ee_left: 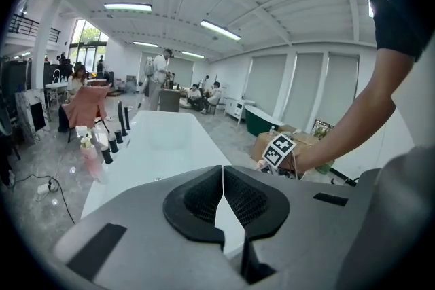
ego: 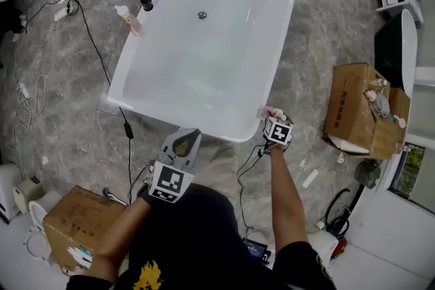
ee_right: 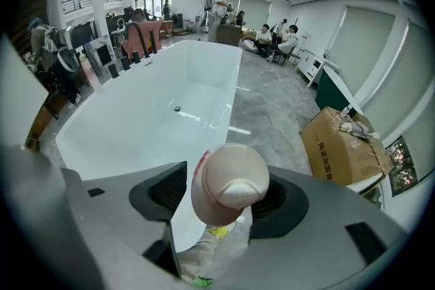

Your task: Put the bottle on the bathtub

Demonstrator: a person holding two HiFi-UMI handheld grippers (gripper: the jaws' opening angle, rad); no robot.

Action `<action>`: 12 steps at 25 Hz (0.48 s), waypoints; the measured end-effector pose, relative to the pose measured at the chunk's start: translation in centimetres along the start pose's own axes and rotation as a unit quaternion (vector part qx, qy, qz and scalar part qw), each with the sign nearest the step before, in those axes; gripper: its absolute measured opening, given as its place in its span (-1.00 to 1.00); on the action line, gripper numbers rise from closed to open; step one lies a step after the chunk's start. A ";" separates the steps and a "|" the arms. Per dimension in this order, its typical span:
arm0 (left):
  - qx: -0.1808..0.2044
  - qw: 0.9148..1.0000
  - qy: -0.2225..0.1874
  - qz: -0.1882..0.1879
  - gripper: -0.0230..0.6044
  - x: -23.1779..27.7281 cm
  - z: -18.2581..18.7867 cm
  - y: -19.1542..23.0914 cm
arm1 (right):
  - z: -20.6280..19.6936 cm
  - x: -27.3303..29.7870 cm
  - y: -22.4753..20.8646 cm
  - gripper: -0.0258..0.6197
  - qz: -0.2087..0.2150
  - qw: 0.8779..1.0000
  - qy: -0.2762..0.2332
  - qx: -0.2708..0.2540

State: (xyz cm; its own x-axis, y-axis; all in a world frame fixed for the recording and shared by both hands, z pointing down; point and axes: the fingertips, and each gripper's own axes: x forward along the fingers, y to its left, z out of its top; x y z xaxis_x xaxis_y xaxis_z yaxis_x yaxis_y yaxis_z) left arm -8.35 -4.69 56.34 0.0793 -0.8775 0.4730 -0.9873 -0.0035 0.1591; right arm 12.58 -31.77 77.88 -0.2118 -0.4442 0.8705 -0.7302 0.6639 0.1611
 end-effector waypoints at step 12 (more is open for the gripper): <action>0.000 1.000 -0.003 0.001 -0.86 0.2 0.1 0.4 | -0.1 0.1 -0.2 0.17 -0.001 1.000 -0.001 0.020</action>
State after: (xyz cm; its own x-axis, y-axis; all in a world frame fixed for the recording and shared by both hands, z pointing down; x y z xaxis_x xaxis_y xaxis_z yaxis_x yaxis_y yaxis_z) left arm -8.77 -4.88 56.37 0.0767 -0.8800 0.4687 -0.9875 -0.0020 0.1578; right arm 12.79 -31.94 78.00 -0.2116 -0.4467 0.8693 -0.7559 0.6386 0.1442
